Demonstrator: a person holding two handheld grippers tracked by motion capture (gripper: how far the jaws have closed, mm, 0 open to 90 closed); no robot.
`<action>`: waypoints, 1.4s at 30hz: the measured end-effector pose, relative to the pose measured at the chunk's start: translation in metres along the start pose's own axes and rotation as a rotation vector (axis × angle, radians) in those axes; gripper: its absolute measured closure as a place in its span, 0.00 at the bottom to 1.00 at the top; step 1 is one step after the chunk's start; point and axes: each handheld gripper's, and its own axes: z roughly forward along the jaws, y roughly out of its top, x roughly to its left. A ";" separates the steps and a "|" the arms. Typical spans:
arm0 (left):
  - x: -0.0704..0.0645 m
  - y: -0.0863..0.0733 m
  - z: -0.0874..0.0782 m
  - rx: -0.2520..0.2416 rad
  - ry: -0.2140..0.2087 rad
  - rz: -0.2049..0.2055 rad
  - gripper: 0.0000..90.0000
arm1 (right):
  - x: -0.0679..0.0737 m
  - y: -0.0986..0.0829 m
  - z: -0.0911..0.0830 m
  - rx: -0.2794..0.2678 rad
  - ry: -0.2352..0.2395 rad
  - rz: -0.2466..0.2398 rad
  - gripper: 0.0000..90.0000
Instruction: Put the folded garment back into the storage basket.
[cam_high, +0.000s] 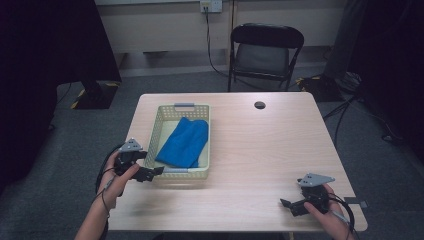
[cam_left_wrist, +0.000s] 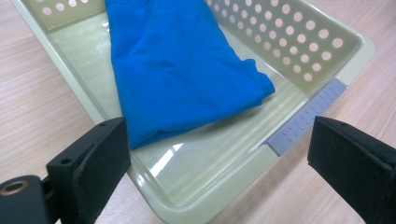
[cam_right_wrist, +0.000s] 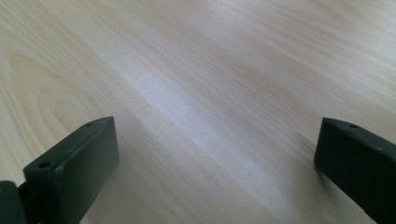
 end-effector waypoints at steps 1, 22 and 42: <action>0.000 0.000 0.000 0.001 0.001 -0.001 0.06 | 0.000 0.000 0.000 0.000 0.000 0.000 0.00; 0.005 -0.010 -0.011 -0.017 0.034 -0.005 0.06 | 0.000 0.000 0.000 0.000 0.000 0.000 0.00; 0.012 -0.034 -0.010 -0.013 0.049 -0.043 0.06 | 0.000 0.000 0.000 0.000 0.000 0.000 0.00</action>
